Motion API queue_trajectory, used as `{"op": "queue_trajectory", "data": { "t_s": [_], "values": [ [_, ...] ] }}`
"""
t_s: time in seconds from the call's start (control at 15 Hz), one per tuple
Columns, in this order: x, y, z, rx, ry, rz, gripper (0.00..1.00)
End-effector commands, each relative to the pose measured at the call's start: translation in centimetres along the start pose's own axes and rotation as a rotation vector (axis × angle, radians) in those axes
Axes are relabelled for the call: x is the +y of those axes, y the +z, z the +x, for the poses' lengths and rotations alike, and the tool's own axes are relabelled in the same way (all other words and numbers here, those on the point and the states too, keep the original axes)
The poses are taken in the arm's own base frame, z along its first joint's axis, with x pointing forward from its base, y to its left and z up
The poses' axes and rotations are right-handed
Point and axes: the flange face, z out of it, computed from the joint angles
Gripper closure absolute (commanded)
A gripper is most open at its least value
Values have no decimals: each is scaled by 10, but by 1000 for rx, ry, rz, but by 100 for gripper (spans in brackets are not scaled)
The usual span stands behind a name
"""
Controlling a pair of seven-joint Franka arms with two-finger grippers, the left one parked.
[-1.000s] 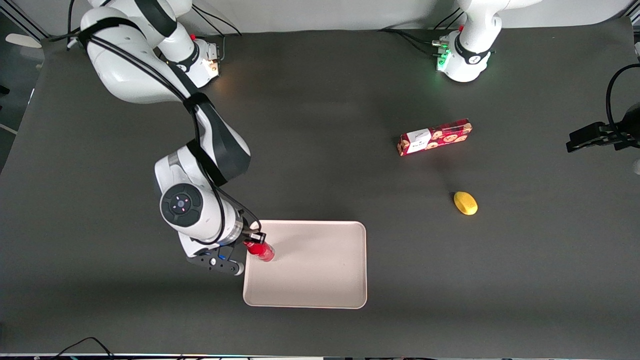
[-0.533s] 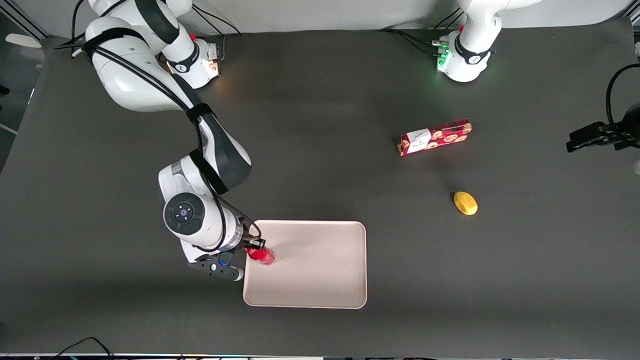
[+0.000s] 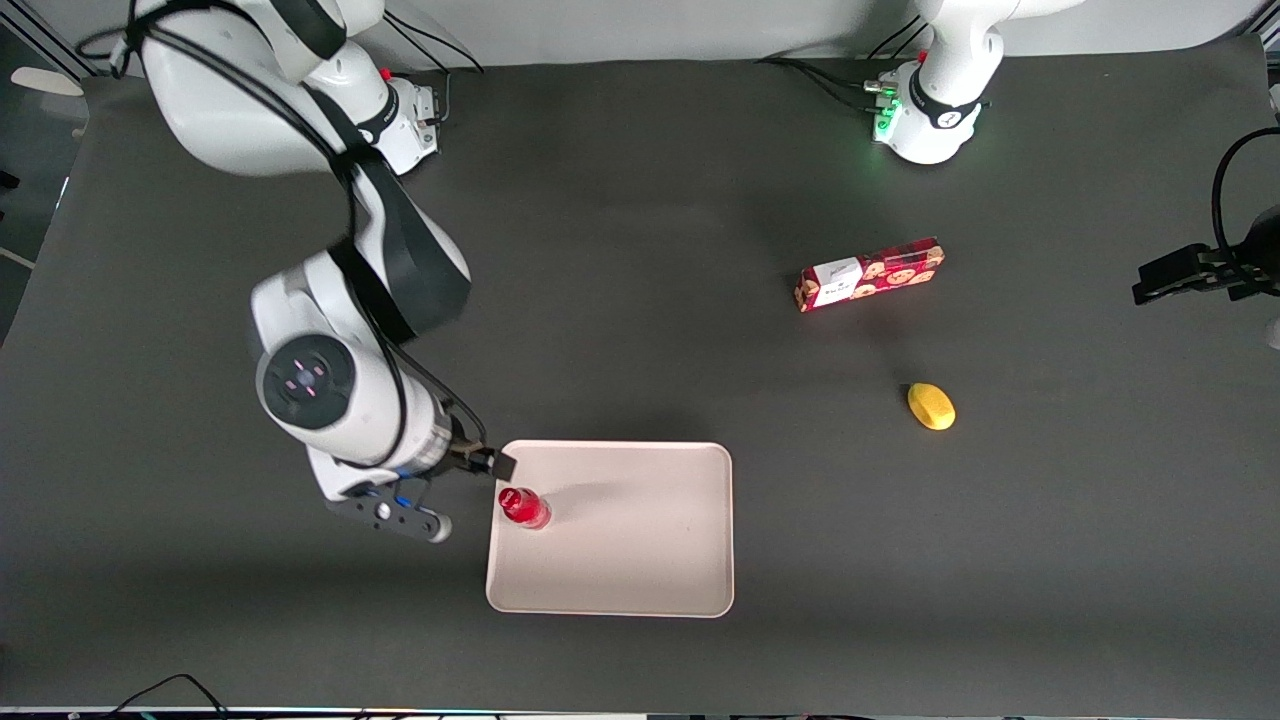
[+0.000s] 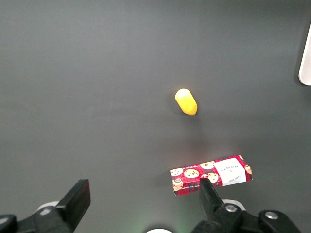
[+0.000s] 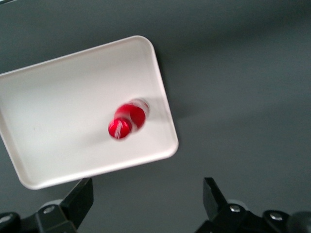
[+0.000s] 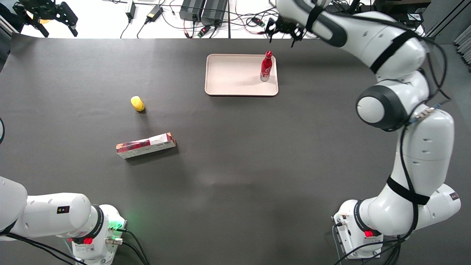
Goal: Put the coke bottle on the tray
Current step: 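Lower the bottle upright onto the tray and open the right gripper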
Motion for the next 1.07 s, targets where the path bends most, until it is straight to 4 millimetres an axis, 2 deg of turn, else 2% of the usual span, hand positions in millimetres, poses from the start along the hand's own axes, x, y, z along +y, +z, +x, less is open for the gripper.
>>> {"op": "queue_trajectory", "data": {
  "t_s": [0.0, 0.13, 0.27, 0.4, 0.53, 0.67, 0.8, 0.87, 1.0],
  "values": [
    [48, -116, -53, -30, -95, -75, 0],
    [88, -152, -76, -79, -134, -82, 0],
    [131, -161, -98, -84, -180, -123, 0],
    [183, -162, -106, -95, -172, -91, 0],
    [226, -146, -116, -83, -177, -74, 0],
    [271, -117, -123, -59, -170, -54, 0],
    [304, -85, -123, -20, -188, -26, 0],
    [312, -74, -121, -8, -174, -17, 0],
    [315, -69, -115, 3, -160, -12, 0]
  ]
}}
